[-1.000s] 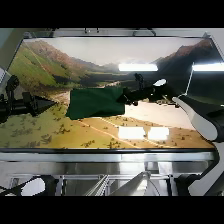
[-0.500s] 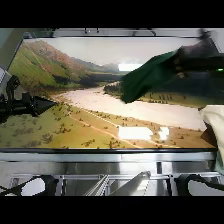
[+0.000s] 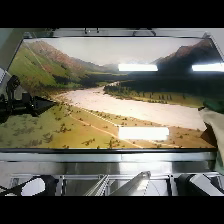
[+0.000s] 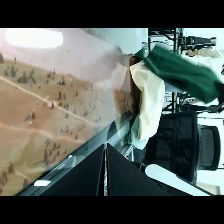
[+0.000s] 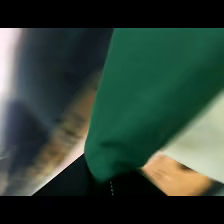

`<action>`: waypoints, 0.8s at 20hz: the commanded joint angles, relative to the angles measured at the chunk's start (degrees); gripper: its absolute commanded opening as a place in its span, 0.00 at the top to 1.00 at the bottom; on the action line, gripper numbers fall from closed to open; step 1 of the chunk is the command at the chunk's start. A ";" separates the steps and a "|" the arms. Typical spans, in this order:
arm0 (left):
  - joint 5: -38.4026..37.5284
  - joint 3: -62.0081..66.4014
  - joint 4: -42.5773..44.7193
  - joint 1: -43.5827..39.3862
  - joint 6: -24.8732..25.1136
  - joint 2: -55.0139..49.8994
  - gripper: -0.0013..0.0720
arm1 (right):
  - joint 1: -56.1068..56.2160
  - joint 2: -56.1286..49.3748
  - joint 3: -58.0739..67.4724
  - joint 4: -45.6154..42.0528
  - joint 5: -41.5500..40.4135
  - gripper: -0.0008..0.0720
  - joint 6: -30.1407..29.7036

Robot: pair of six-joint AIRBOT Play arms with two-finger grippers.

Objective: Fold the shirts.

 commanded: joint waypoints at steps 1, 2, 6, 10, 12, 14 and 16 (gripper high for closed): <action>0.26 0.04 0.04 -0.90 0.00 -0.04 0.97 | -6.49 0.50 -3.63 -20.26 8.26 0.96 3.65; 0.20 0.04 0.09 -1.95 0.02 -0.04 0.97 | -6.49 0.48 -6.21 -21.20 7.89 0.96 3.56; 0.20 0.04 0.17 -7.34 0.02 -0.04 0.97 | -6.49 -1.11 -15.93 -25.66 5.44 0.94 3.58; 0.87 0.07 0.04 -10.14 0.00 -0.04 0.97 | -6.47 -3.61 -15.50 -29.14 6.99 0.27 3.54; 1.40 0.07 -0.02 -10.23 -0.02 -0.04 0.97 | -6.36 -3.72 -14.03 -27.50 8.39 0.28 3.76; 1.31 0.07 -0.28 -10.23 -0.02 -0.04 0.97 | -6.36 -3.80 -10.82 -20.81 9.57 0.45 6.21; 0.55 0.55 -3.58 -10.23 0.00 -0.04 0.97 | -5.88 -3.65 -7.74 -2.05 7.34 0.96 3.69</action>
